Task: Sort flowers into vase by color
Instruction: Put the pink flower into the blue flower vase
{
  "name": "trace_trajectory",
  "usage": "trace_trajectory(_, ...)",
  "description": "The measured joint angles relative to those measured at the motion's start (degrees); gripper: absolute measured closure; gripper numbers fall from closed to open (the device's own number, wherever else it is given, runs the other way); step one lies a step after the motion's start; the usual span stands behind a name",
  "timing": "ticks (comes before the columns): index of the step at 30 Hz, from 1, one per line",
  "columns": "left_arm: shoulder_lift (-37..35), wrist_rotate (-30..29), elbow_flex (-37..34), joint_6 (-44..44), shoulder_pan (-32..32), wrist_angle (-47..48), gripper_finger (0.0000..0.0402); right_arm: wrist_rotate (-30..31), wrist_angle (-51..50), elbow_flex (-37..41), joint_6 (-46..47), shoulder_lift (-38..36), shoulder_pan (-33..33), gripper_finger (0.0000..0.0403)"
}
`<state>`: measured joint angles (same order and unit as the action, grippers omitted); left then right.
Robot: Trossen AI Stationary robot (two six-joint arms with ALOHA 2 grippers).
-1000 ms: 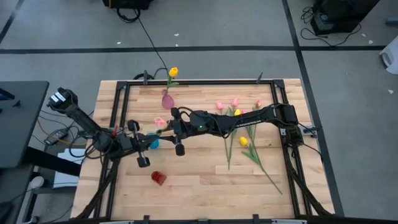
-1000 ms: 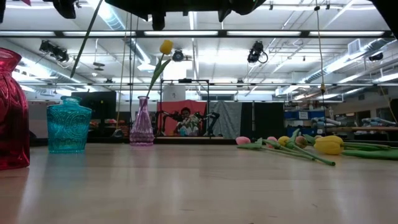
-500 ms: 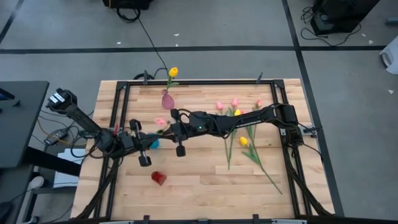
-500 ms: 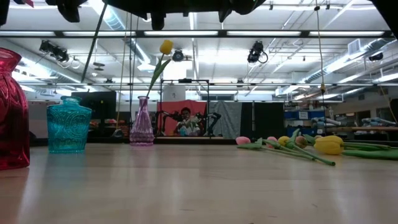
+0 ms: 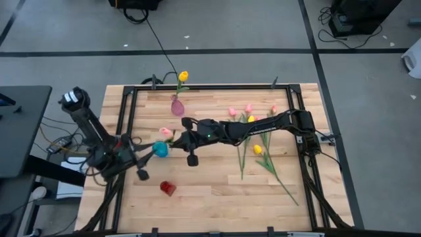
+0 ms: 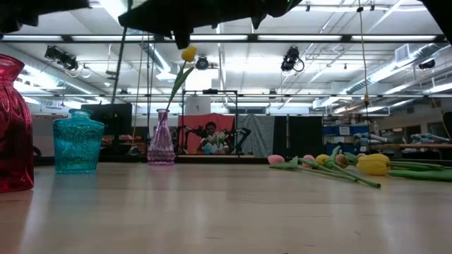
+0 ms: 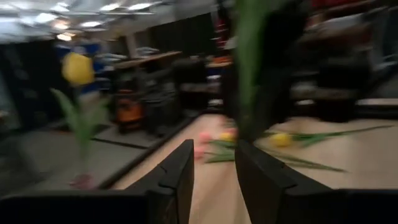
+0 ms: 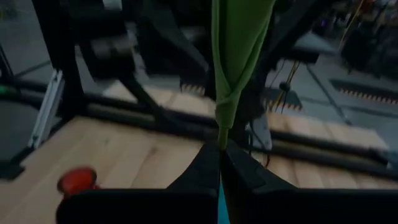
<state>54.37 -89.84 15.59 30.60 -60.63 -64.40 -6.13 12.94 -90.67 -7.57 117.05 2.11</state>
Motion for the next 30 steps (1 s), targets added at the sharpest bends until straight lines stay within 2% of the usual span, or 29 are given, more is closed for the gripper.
trace_trajectory(5,0.02,-0.2,0.5,-4.07,-4.5,-0.11,0.0278,0.04,-5.38,0.02,0.02,-1.2,0.0,0.0389)
trace_trajectory(12,0.0,-0.04,2.99,-5.37,-3.57,-0.32,0.0283,0.04,-9.96,0.02,-2.52,-6.67,-0.32,0.0389)
trace_trajectory(17,0.0,0.1,9.86,1.51,-2.11,2.51,0.0295,-0.51,-13.21,0.02,-3.14,-10.61,-2.09,0.0388)
trace_trajectory(22,0.0,-0.27,16.95,5.57,0.7,7.31,0.0298,-4.07,-15.26,0.0,-2.52,-11.43,-5.03,0.0388)
trace_trajectory(25,0.0,-0.12,22.07,6.98,1.89,13.12,0.0298,-5.27,-16.36,0.02,-2.44,-11.96,-6.46,0.0388)
trace_trajectory(30,0.02,4.72,31.31,8.23,3.58,24.8,0.0299,-9.26,-16.96,0.02,-1.05,-11.96,-8.11,0.0388)
